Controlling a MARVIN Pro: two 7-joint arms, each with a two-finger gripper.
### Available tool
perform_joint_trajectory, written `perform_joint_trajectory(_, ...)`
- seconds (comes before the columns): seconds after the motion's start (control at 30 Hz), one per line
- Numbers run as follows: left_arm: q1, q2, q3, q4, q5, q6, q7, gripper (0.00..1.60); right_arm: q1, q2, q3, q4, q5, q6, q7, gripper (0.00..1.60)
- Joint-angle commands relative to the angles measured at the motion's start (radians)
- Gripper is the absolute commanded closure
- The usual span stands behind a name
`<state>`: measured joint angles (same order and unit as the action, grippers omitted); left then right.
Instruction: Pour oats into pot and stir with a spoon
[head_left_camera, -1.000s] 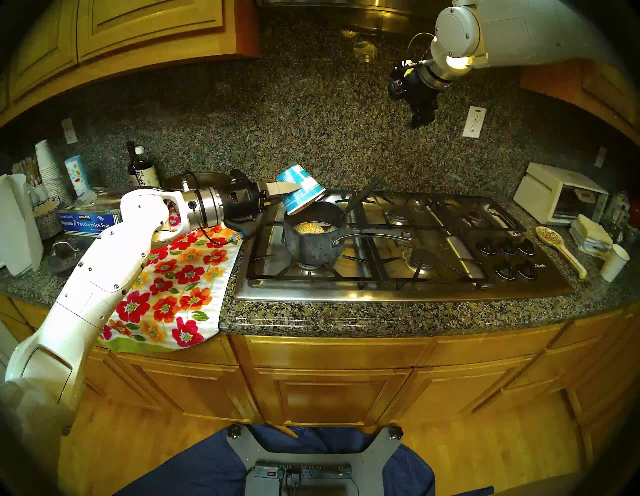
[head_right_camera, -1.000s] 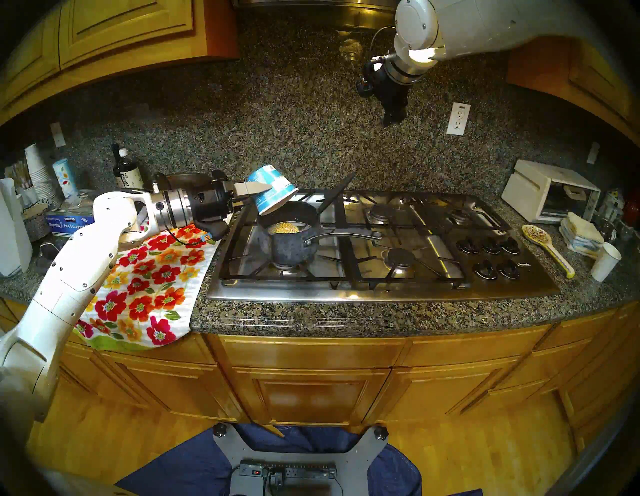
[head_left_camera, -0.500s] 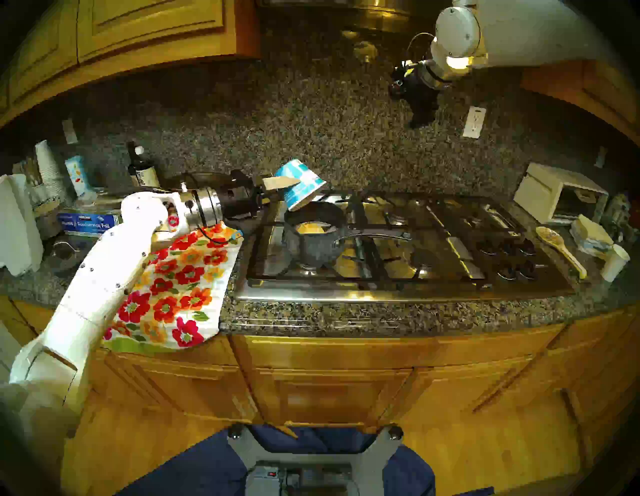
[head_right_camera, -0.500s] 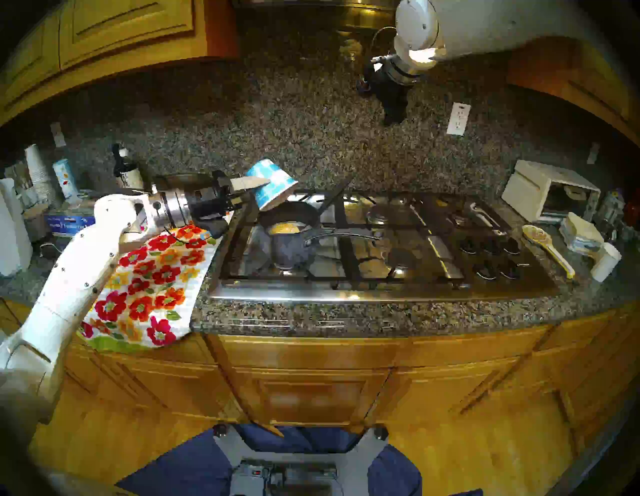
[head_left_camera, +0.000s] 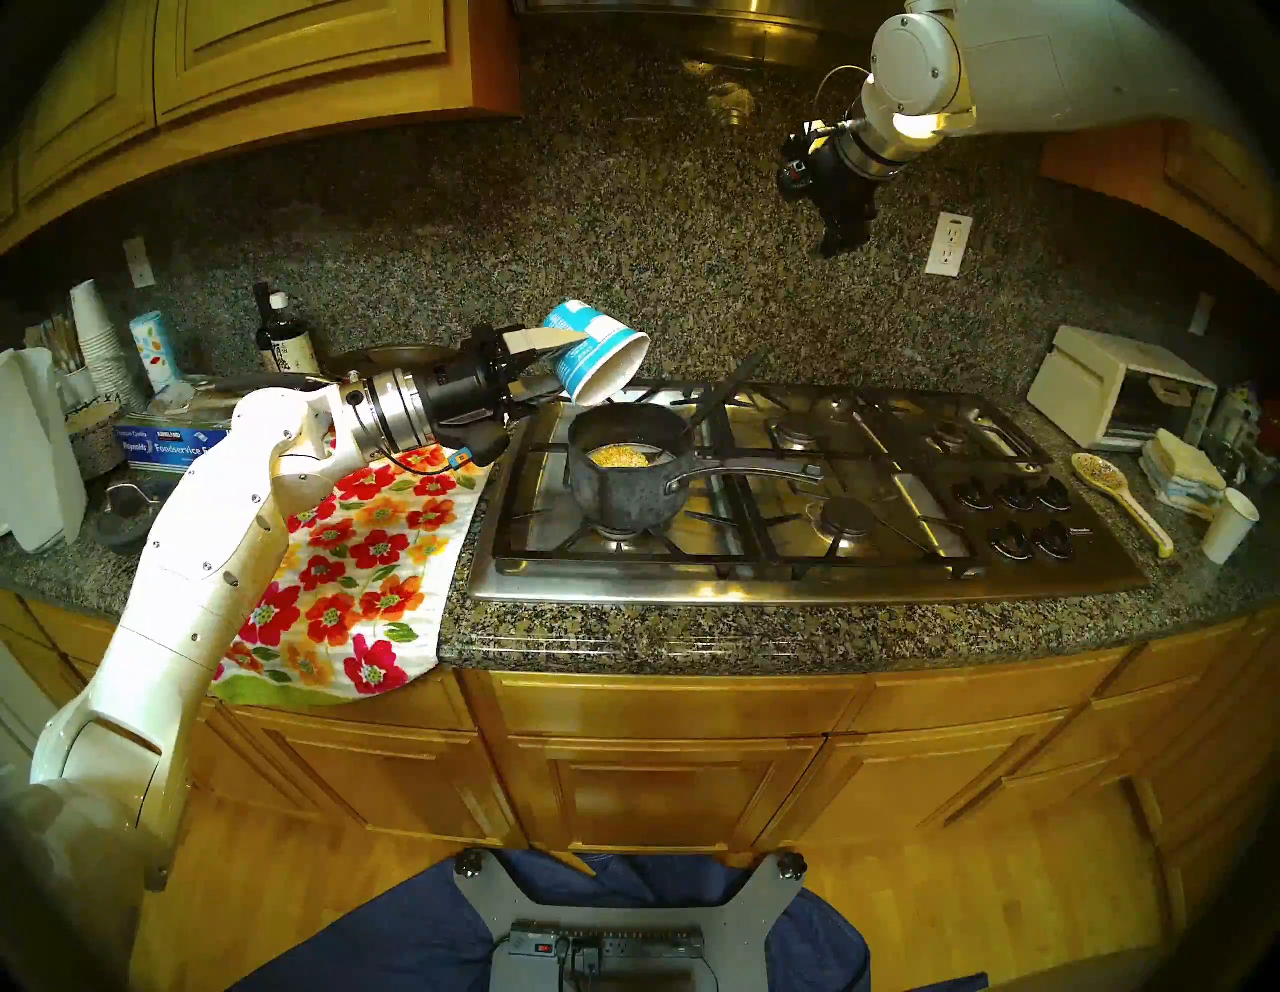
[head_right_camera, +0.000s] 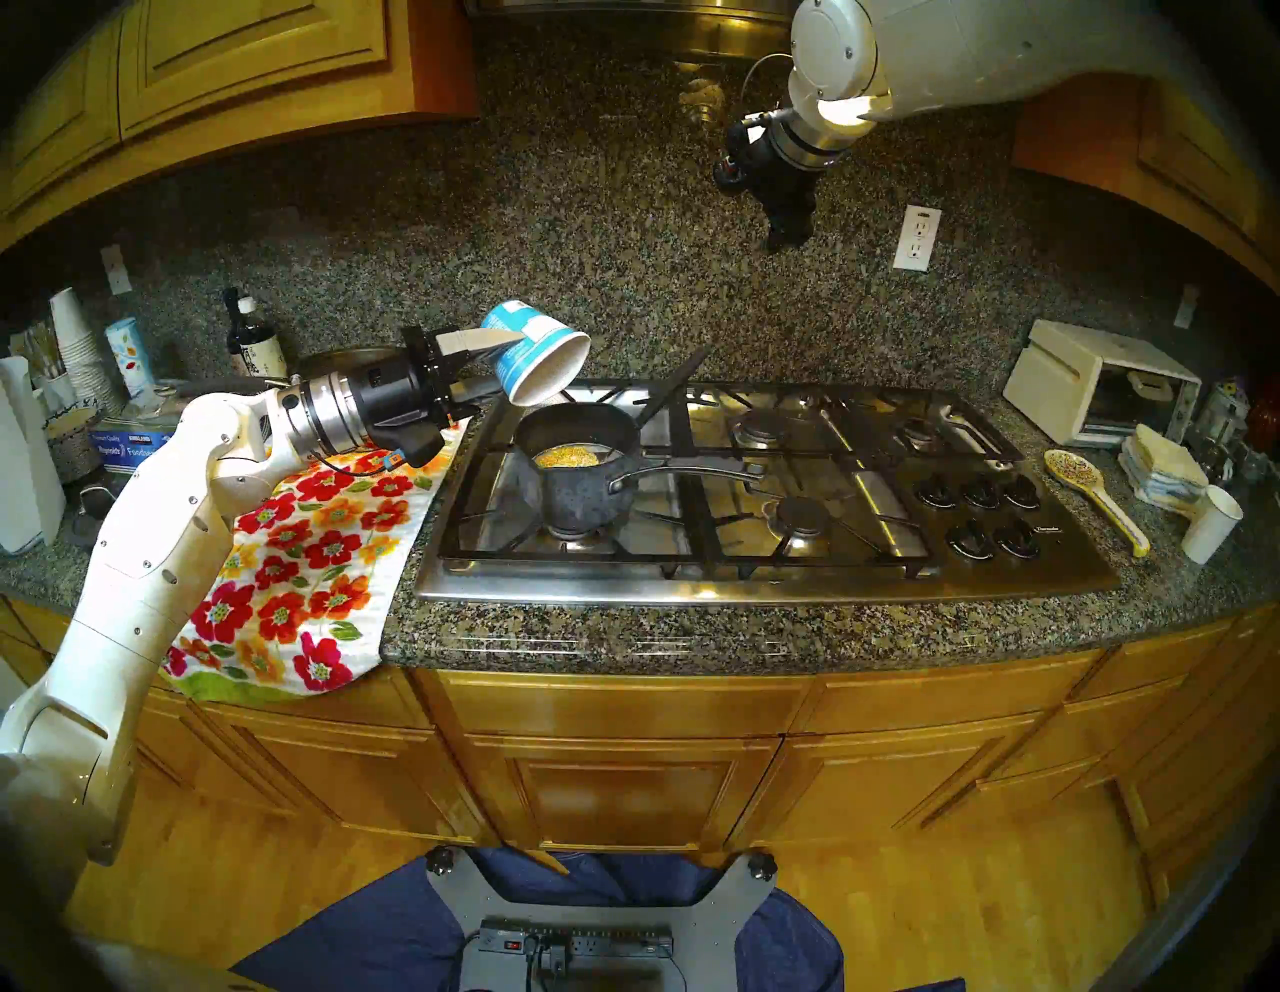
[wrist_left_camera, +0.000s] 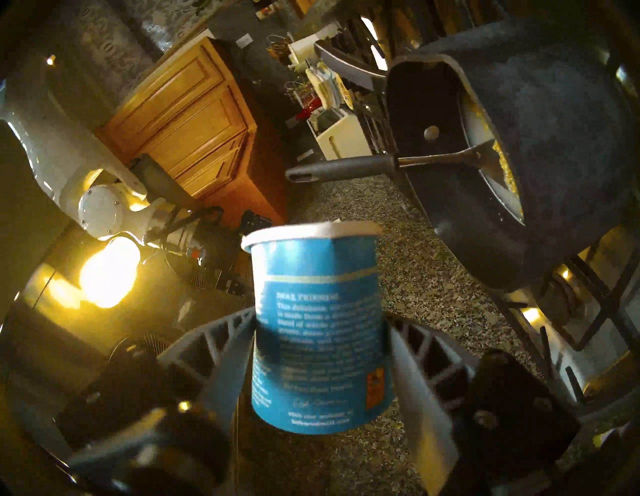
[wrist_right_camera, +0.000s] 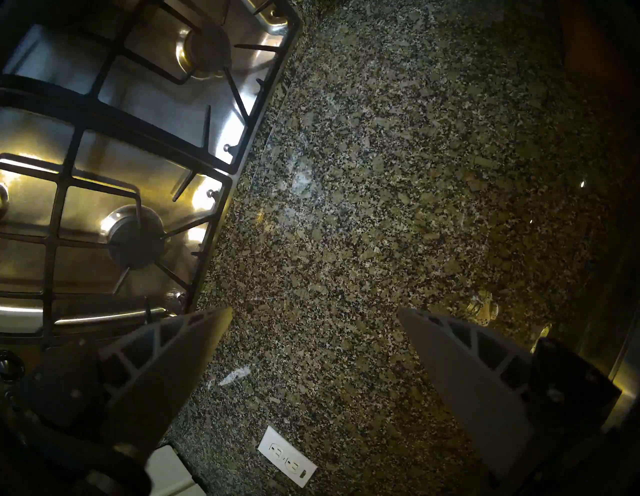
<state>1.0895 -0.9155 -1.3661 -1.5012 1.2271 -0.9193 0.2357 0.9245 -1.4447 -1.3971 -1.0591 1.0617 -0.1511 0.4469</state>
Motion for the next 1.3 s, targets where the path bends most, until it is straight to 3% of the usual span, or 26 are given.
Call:
perform_joint_trajectory(0.0,0.043,0.01,-0.063,-0.045,-0.156,0.004,-0.062,0.89,0.037,0.002,0.003,0.03,0.0,0.006,-0.01,0.0)
perform_joint_trajectory(0.5,0.146,0.035,-0.117,-0.075,-0.449,0.03,-0.192,0.88,0.036,0.003,0.004,0.028,-0.002,0.005,-0.007,0.0)
perform_joint_trajectory(1.27,0.344,0.135,-0.206,-0.1,-0.926,0.194,-0.41,0.84,0.037,0.005,0.007,0.029,-0.004,0.006,-0.006,0.0)
